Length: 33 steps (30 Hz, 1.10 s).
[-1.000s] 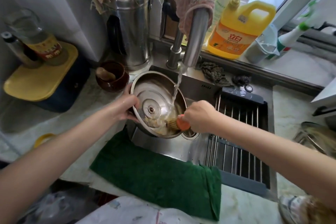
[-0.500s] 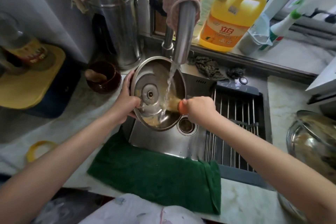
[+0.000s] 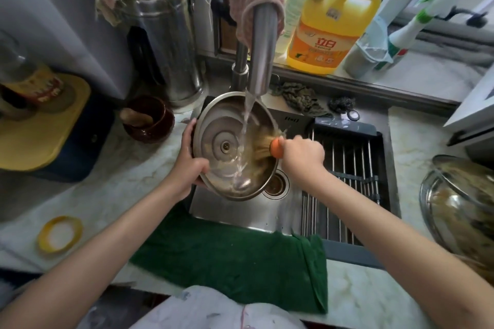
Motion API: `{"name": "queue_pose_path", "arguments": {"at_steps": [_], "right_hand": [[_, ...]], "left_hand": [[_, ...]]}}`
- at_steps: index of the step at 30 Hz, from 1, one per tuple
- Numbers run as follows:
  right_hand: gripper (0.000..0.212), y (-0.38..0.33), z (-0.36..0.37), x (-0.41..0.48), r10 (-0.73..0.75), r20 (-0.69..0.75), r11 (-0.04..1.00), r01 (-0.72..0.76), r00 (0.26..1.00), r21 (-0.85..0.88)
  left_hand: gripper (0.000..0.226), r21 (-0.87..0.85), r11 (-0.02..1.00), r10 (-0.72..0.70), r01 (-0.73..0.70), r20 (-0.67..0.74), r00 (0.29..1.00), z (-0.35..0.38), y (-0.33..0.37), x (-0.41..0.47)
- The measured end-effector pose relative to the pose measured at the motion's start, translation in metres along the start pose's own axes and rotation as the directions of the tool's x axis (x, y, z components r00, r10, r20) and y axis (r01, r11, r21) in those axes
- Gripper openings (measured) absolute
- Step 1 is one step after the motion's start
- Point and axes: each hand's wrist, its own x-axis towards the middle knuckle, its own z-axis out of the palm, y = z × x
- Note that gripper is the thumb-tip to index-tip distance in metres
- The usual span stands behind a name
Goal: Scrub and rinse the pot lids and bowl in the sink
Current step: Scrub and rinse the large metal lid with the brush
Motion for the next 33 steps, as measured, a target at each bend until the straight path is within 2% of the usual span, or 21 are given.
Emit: {"name": "queue_pose_path", "arguments": {"at_steps": [3, 5, 8, 10, 11, 13, 15, 16, 17, 18, 19, 21, 22, 23, 24, 26, 28, 30, 32, 33], "right_hand": [[0.050, 0.001, 0.013, 0.003, -0.015, -0.219, 0.999, 0.024, 0.976, 0.038], [0.055, 0.002, 0.025, -0.002, -0.084, -0.277, 0.984, 0.124, 0.957, 0.129], [0.058, -0.006, 0.040, -0.018, -0.337, -0.242, 0.901, 0.386, 0.910, 0.198], [0.060, -0.007, 0.044, -0.030, -0.515, -0.203, 0.825, 0.546, 0.832, 0.146], [0.061, -0.003, 0.043, -0.032, -0.557, -0.173, 0.813, 0.576, 0.812, 0.084], [0.059, 0.009, 0.034, -0.025, -0.524, -0.179, 0.852, 0.515, 0.833, -0.097], [0.055, 0.016, 0.023, -0.010, -0.384, -0.312, 0.910, 0.299, 0.869, -0.286], [0.051, 0.016, 0.016, -0.005, -0.299, -0.369, 0.940, 0.204, 0.880, -0.273], [0.049, 0.014, 0.016, -0.001, -0.244, -0.401, 0.965, 0.180, 0.883, -0.193], [0.053, 0.010, 0.020, 0.002, -0.265, -0.403, 0.964, 0.237, 0.876, -0.120], [0.057, 0.004, 0.023, 0.001, -0.356, -0.361, 0.932, 0.358, 0.862, -0.065], [0.053, -0.004, 0.023, -0.010, -0.574, -0.274, 0.799, 0.601, 0.772, 0.019], [0.050, -0.004, 0.017, -0.018, -0.632, -0.220, 0.756, 0.653, 0.743, 0.035], [0.051, 0.001, 0.011, -0.021, -0.652, -0.169, 0.750, 0.661, 0.740, -0.001], [0.054, 0.007, 0.007, -0.016, -0.622, -0.186, 0.781, 0.621, 0.761, -0.068], [0.060, 0.020, -0.003, -0.004, -0.506, -0.295, 0.862, 0.461, 0.810, -0.213], [0.062, 0.018, -0.007, 0.005, -0.364, -0.339, 0.929, 0.311, 0.868, -0.201], [0.061, 0.003, 0.004, 0.000, -0.398, -0.320, 0.917, 0.385, 0.860, -0.107], [0.056, -0.007, 0.011, -0.012, -0.576, -0.245, 0.811, 0.583, 0.780, -0.048], [0.056, -0.004, 0.013, -0.014, -0.626, -0.220, 0.770, 0.637, 0.748, -0.027]], "left_hand": [[0.107, 0.039, 0.999, 0.027, -0.027, 0.018, 0.999, 0.002, -0.005, 0.000], [0.108, 0.044, 0.999, 0.019, -0.020, 0.021, 1.000, 0.000, -0.007, 0.002], [0.102, -0.025, 0.999, -0.029, 0.029, 0.024, 0.999, -0.002, -0.010, 0.004], [0.097, -0.117, 0.990, -0.078, 0.078, 0.004, 0.997, -0.006, -0.012, 0.005], [0.096, -0.145, 0.985, -0.099, 0.097, -0.003, 0.995, -0.009, -0.013, 0.005], [0.094, -0.152, 0.981, -0.125, 0.120, -0.025, 0.992, -0.016, -0.014, 0.005], [0.090, -0.106, 0.985, -0.137, 0.134, -0.027, 0.990, -0.018, -0.015, 0.003], [0.085, -0.087, 0.985, -0.152, 0.150, -0.018, 0.988, -0.016, -0.016, 0.002], [0.079, -0.089, 0.980, -0.177, 0.176, -0.010, 0.984, -0.012, -0.016, 0.000], [0.074, -0.118, 0.972, -0.207, 0.205, -0.002, 0.978, -0.008, -0.017, -0.001], [0.069, -0.160, 0.960, -0.232, 0.230, 0.005, 0.973, -0.005, -0.017, 0.000], [0.046, -0.204, 0.938, -0.283, 0.280, 0.013, 0.959, -0.001, -0.013, -0.002], [0.037, -0.200, 0.932, -0.304, 0.301, 0.020, 0.953, 0.000, -0.011, -0.004], [0.034, -0.194, 0.930, -0.312, 0.311, 0.026, 0.950, 0.000, -0.010, -0.005], [0.032, -0.191, 0.931, -0.310, 0.310, 0.032, 0.950, 0.000, -0.009, -0.008], [0.032, -0.179, 0.933, -0.308, 0.311, 0.045, 0.950, 0.000, -0.009, -0.013], [0.031, -0.158, 0.931, -0.325, 0.330, 0.058, 0.944, 0.003, -0.009, -0.016], [0.030, -0.159, 0.926, -0.338, 0.343, 0.059, 0.939, 0.007, -0.008, -0.019], [0.032, -0.205, 0.914, -0.346, 0.350, 0.055, 0.937, 0.009, -0.005, -0.018], [0.034, -0.225, 0.909, -0.346, 0.351, 0.063, 0.936, 0.008, -0.005, -0.017]]}}
